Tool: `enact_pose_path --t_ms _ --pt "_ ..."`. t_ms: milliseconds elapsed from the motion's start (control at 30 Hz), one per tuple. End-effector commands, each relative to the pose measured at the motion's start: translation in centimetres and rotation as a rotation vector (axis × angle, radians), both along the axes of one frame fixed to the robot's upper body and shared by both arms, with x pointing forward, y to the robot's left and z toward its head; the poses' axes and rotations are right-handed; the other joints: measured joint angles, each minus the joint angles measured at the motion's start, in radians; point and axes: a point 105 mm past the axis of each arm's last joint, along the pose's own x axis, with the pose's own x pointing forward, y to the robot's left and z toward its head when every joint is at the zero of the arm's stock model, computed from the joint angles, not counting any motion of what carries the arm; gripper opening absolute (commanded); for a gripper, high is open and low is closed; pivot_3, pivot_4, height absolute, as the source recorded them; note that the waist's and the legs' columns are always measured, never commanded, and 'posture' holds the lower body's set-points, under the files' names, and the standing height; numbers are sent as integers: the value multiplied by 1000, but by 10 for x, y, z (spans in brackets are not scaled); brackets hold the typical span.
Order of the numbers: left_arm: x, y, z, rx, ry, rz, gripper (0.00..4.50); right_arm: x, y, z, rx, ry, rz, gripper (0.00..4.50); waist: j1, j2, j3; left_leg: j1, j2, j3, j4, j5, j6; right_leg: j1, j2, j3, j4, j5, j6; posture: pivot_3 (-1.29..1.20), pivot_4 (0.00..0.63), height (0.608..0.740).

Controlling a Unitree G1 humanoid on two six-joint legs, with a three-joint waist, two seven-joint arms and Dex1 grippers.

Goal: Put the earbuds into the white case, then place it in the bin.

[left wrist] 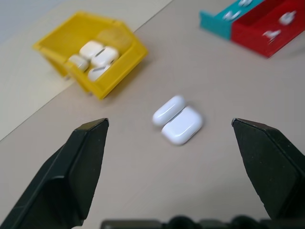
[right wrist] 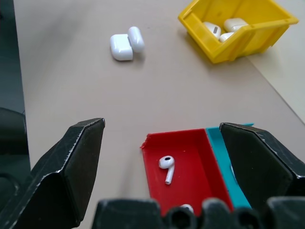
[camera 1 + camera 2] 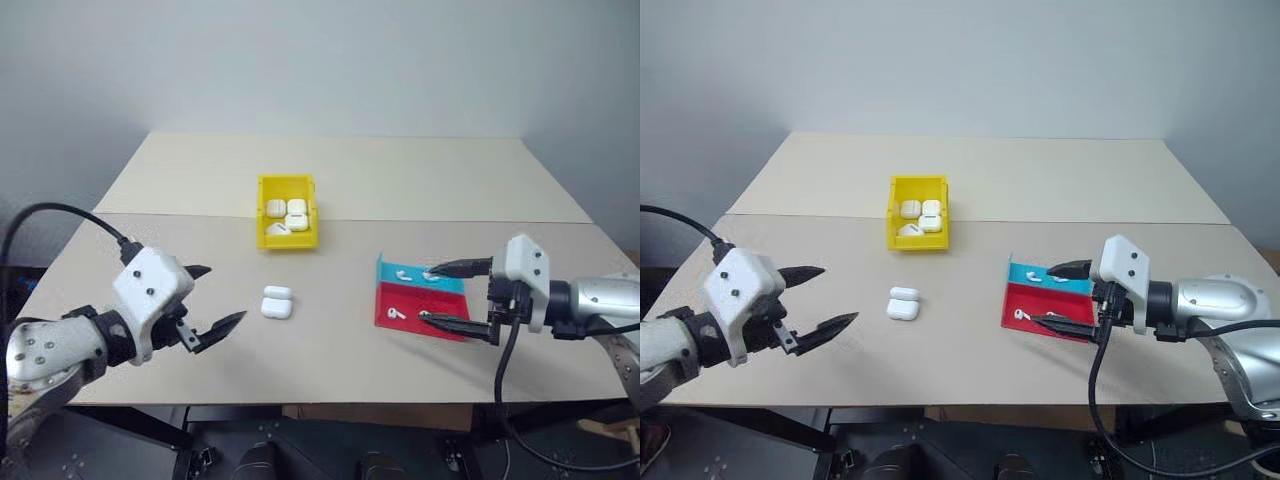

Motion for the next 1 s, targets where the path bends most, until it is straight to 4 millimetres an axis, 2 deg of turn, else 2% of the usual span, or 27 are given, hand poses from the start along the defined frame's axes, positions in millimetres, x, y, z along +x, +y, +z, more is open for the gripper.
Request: enact_pose_path --t_ms 33,100,167,267,433,567,800,1000 --pt "4 15 4 10 159 130 4500 -4 3 10 13 -41 30 4457 2 0 0 0 0 0 0 0 0 0 0 0 0 0 0 0 150 740" --pt "12 22 1 -28 303 209 4500 -3 5 8 16 -41 29 4457 3 0 0 0 0 -1 0 0 0 0 0 0 0 0 1 0 150 740" --pt "18 19 1 -58 387 232 4500 -3 7 8 30 -42 33 4457 4 0 0 0 -1 -1 0 0 0 0 -1 0 0 0 2 0 150 740" --pt "30 4 -1 -101 454 242 4500 -2 9 8 40 -44 32 4457 6 0 0 0 -1 -1 0 0 0 0 -1 0 0 0 2 0 150 740" --pt "57 -32 3 -174 463 274 4500 -1 11 8 45 -51 21 4457 19 -1 0 -2 -2 -2 0 0 0 -1 -1 0 1 0 2 0 150 740" --pt "81 -52 8 -271 442 330 4500 0 12 8 50 -55 15 4457 24 -1 0 -3 -3 -3 2 0 0 0 -1 0 0 1 3 0 150 740" --pt "100 -92 -8 -139 474 379 4500 0 14 8 56 -58 9 4457 26 -1 1 -5 -5 -4 2 1 0 0 -2 0 0 1 4 0 150 740" --pt "111 -100 -28 -105 549 494 4500 0 16 7 58 -61 5 4457 22 -1 1 -5 -5 -6 2 1 -1 -1 -2 -1 1 1 4 0 150 740"
